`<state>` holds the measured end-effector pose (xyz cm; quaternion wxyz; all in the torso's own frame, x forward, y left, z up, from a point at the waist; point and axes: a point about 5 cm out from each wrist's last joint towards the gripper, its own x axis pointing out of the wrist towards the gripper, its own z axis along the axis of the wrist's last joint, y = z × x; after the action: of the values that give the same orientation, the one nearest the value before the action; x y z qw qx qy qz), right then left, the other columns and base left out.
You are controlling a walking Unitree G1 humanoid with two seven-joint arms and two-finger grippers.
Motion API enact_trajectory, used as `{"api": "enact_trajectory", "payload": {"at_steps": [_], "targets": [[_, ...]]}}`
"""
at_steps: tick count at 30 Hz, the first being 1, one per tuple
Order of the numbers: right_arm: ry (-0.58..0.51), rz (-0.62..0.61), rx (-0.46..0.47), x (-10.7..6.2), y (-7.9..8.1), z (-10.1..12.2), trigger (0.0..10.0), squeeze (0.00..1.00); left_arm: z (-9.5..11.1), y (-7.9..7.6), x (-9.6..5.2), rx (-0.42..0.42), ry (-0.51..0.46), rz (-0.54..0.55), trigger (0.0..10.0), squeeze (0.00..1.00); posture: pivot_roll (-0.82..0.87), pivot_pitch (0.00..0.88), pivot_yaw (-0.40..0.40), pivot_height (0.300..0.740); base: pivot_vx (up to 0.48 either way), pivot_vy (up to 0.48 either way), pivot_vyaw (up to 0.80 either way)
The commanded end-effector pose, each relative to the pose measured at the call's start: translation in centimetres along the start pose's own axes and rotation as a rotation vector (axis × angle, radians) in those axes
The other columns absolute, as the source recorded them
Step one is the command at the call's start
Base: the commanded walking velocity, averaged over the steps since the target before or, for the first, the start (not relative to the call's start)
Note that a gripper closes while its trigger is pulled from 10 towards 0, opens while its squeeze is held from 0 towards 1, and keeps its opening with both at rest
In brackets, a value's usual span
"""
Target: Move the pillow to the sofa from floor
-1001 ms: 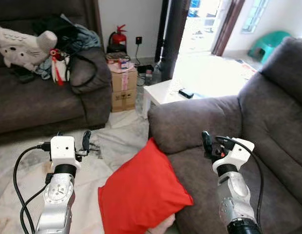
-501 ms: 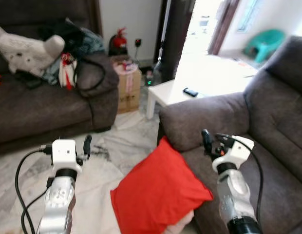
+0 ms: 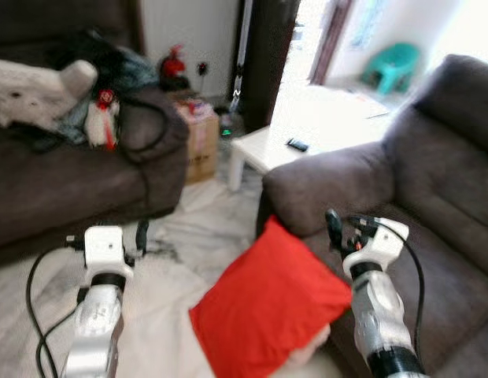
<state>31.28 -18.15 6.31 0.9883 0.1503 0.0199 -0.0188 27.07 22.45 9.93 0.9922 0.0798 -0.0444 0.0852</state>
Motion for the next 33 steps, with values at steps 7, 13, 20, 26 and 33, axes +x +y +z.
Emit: {"api": "enact_trajectory", "payload": {"at_steps": [7, 13, 20, 26, 33], "targets": [[0.004, -0.006, -0.022, 0.36, -0.33, 0.57, 10.0, 0.00, -0.14, -0.41, -0.24, -0.037, 0.007, 0.009, 10.0, 0.00, 0.19, 0.000, -0.144, 0.740, 0.000, 0.000, -0.75], [-0.004, 0.002, -0.021, 0.61, -0.11, 0.87, 10.0, 0.00, -0.08, -0.55, -0.22, -0.044, 0.002, 0.006, 10.0, 0.00, 0.19, 0.000, -0.148, 0.740, 0.000, 0.000, -0.75], [-0.005, 0.004, -0.021, 0.83, 0.02, 1.07, 10.0, 0.00, -0.14, -0.65, -0.11, -0.065, 0.010, 0.008, 10.0, 0.00, 0.18, 0.000, -0.146, 0.740, 0.000, 0.000, -0.75], [-0.006, 0.007, -0.025, 0.79, 0.00, 1.00, 10.0, 0.00, -0.09, -0.59, -0.04, -0.066, 0.007, 0.008, 10.0, 0.00, 0.18, 0.000, -0.145, 0.740, 0.000, 0.384, -0.63], [-0.017, 0.016, -0.017, 0.87, 0.34, 1.09, 10.0, 0.00, -0.13, -0.62, -0.12, -0.066, 0.007, 0.002, 10.0, 0.00, 0.19, 0.000, -0.142, 0.740, 0.000, 0.388, 0.00]]}}
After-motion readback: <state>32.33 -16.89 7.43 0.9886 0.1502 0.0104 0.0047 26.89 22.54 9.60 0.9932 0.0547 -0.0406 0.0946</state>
